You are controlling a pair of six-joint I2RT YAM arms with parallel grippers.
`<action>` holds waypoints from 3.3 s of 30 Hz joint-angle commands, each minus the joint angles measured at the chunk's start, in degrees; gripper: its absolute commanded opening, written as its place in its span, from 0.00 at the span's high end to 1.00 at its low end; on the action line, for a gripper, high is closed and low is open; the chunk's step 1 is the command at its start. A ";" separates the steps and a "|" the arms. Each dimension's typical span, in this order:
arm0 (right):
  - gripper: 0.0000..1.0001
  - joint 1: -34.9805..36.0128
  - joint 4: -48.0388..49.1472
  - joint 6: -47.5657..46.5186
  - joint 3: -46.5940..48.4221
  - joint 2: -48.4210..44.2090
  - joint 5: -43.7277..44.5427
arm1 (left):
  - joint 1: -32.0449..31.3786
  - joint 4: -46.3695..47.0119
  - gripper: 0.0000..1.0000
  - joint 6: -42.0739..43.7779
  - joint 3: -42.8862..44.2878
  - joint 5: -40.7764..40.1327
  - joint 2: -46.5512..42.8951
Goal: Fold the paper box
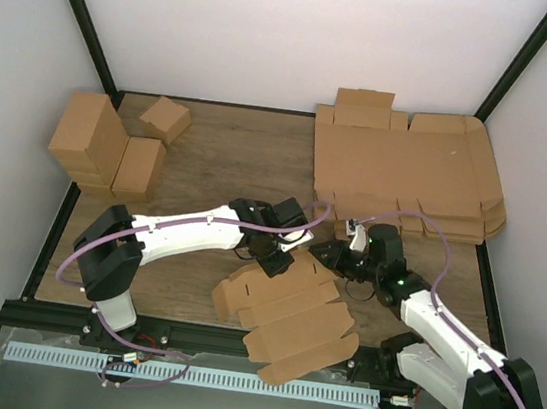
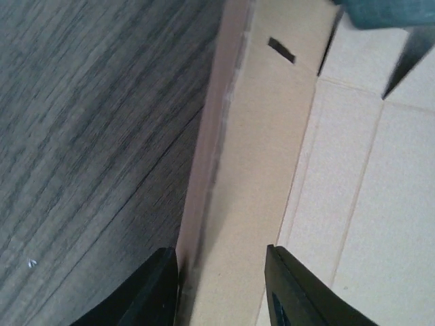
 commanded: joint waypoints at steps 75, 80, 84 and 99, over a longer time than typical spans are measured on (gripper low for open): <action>0.99 8.03 29.68 -31.85 7.30 36.98 15.61 | -7.99 3.51 0.96 4.56 -10.26 -46.99 -11.52; 0.99 8.03 24.28 -33.00 8.66 35.48 9.58 | -8.03 4.33 0.96 5.22 -10.10 -47.17 -11.86; 0.99 8.04 20.97 -32.51 9.32 33.15 7.94 | -7.97 4.83 0.96 5.41 -10.13 -46.82 -11.39; 0.99 8.03 11.08 -24.92 6.08 23.96 17.63 | -8.04 2.75 0.96 4.18 -9.50 -46.47 -11.24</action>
